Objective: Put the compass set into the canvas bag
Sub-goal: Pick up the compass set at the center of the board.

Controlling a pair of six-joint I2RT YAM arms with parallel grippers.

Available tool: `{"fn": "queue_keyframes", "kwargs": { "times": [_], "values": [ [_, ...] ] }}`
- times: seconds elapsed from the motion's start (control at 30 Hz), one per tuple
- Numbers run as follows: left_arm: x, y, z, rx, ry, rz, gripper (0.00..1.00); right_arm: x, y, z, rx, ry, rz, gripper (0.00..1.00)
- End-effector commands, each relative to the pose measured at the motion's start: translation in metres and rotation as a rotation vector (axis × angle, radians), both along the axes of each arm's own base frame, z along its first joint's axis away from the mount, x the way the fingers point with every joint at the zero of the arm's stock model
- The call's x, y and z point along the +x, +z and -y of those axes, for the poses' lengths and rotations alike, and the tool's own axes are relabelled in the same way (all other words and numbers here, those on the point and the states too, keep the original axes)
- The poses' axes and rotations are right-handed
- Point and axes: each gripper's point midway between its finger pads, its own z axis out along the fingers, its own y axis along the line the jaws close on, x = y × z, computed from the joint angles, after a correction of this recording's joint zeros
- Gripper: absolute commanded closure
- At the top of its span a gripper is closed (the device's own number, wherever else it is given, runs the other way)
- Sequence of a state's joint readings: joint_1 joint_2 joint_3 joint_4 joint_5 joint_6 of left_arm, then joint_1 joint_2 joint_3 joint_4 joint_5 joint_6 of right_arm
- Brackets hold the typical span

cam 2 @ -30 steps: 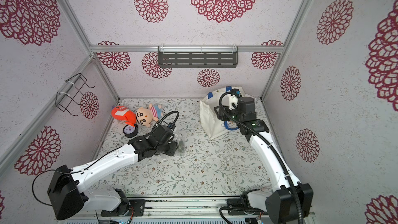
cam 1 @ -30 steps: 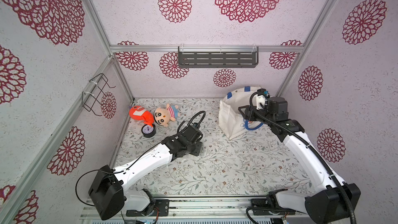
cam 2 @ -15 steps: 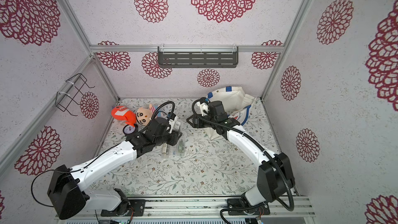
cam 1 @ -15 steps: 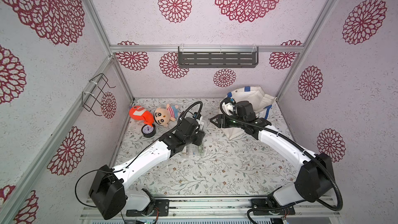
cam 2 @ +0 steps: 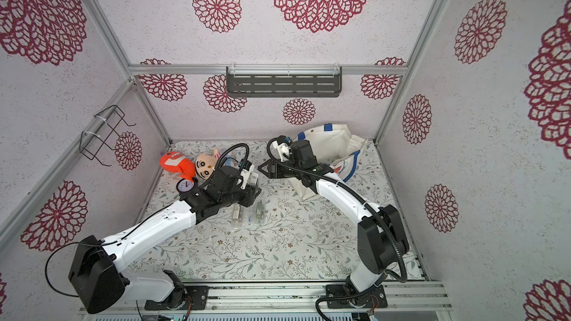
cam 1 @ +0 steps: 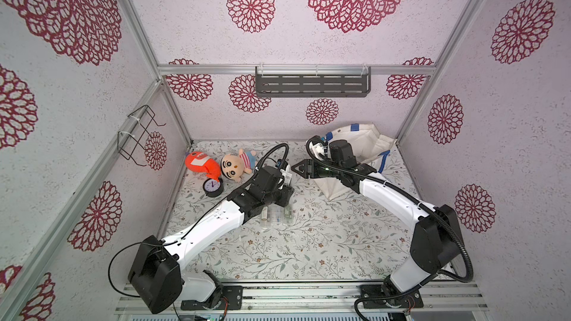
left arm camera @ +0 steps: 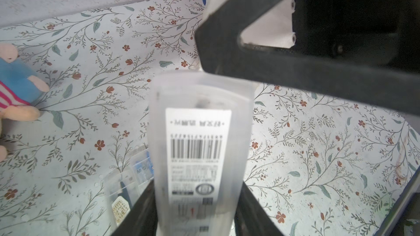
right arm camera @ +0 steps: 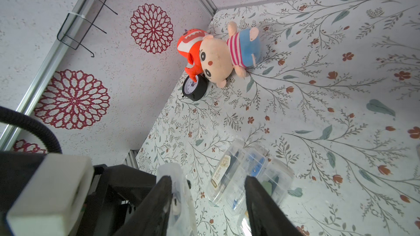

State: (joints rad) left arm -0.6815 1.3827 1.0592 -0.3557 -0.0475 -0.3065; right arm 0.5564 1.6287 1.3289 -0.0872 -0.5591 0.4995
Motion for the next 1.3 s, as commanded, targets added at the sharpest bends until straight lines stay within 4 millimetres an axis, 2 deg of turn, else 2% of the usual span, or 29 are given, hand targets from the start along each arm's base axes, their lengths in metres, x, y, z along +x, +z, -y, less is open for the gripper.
{"fn": "queue_keyframes", "kwargs": {
  "times": [0.0,0.13,0.3,0.63,0.8,1.03,1.13,1.27],
  "values": [
    [0.009,0.011,0.004,-0.035,-0.007,0.045,0.58,-0.016,0.026,-0.011,0.067,0.074,0.02,0.44],
    [0.009,0.01,0.004,-0.036,-0.016,0.043,0.58,-0.026,0.037,-0.015,0.121,0.126,0.027,0.41],
    [0.011,0.012,0.005,-0.044,-0.02,0.051,0.58,-0.029,0.032,-0.016,0.129,0.135,0.002,0.41],
    [0.013,0.014,0.005,-0.027,-0.03,0.068,0.58,-0.032,0.014,-0.029,0.094,0.176,-0.038,0.64],
    [0.013,0.015,0.006,-0.037,-0.031,0.071,0.57,-0.031,0.009,-0.026,0.058,0.16,-0.034,0.74],
    [0.013,0.013,0.004,-0.031,-0.022,0.068,0.43,-0.025,0.013,-0.022,0.028,0.132,0.0,0.88],
    [0.012,0.014,0.001,-0.035,-0.014,0.075,0.32,-0.023,0.015,-0.021,0.016,0.128,0.019,0.9],
    [0.007,0.014,-0.004,-0.039,-0.001,0.073,0.17,-0.016,0.023,-0.009,-0.039,0.087,0.068,0.93]
  ]
}}
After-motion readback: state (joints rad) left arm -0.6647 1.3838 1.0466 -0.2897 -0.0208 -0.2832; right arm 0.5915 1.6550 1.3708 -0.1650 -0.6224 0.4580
